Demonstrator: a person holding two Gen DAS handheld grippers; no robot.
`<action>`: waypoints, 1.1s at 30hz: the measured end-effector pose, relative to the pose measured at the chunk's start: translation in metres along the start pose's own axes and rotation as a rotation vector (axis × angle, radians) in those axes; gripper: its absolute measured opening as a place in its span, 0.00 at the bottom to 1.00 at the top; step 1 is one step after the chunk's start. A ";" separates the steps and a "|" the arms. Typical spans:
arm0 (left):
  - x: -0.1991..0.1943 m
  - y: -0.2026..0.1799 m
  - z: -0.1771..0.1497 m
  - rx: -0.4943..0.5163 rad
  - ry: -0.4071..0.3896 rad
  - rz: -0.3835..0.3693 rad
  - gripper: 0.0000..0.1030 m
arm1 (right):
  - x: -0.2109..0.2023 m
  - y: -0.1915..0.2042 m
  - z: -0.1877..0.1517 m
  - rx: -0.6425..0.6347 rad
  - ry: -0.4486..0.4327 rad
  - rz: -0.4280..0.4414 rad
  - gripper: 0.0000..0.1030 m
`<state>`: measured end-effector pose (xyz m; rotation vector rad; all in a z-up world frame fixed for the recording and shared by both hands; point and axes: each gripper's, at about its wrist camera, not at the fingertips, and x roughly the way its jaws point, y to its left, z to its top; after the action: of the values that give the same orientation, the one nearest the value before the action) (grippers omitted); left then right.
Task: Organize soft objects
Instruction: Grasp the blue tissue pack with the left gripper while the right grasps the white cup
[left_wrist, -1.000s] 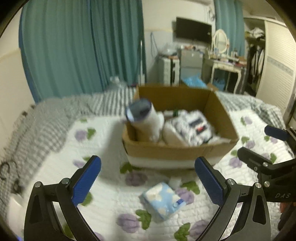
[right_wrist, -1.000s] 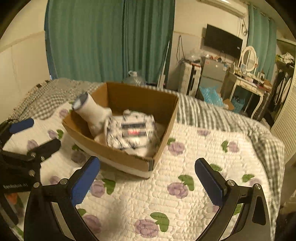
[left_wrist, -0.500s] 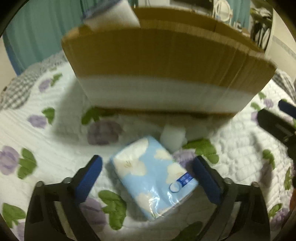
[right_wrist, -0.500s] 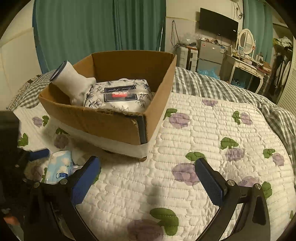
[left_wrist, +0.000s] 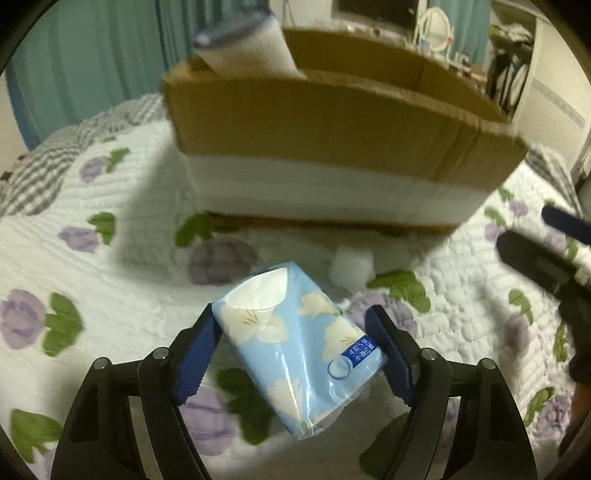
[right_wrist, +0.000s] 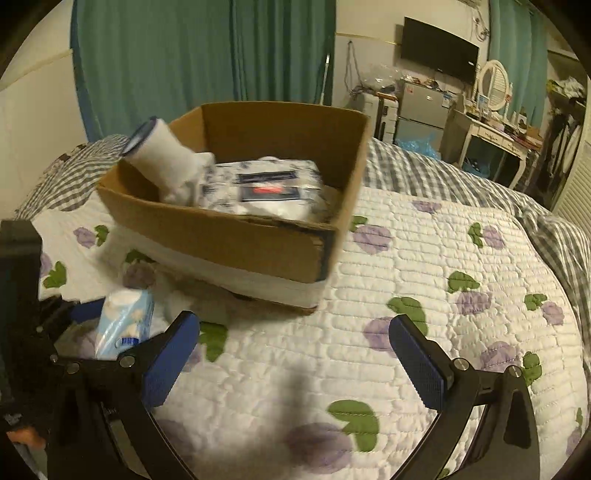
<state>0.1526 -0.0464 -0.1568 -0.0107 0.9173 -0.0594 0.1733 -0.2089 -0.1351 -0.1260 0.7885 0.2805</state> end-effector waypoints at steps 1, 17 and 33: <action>-0.001 0.007 0.005 -0.007 -0.013 -0.001 0.76 | -0.002 0.006 0.001 -0.014 0.000 -0.001 1.00; -0.013 0.064 0.018 -0.124 -0.082 0.088 0.76 | 0.057 0.057 -0.002 -0.061 0.120 0.020 0.96; 0.003 0.068 0.020 -0.133 -0.038 0.104 0.76 | 0.092 0.072 0.001 -0.050 0.126 0.082 0.47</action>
<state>0.1739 0.0209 -0.1494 -0.0871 0.8816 0.0979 0.2143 -0.1210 -0.2010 -0.1603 0.9127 0.3725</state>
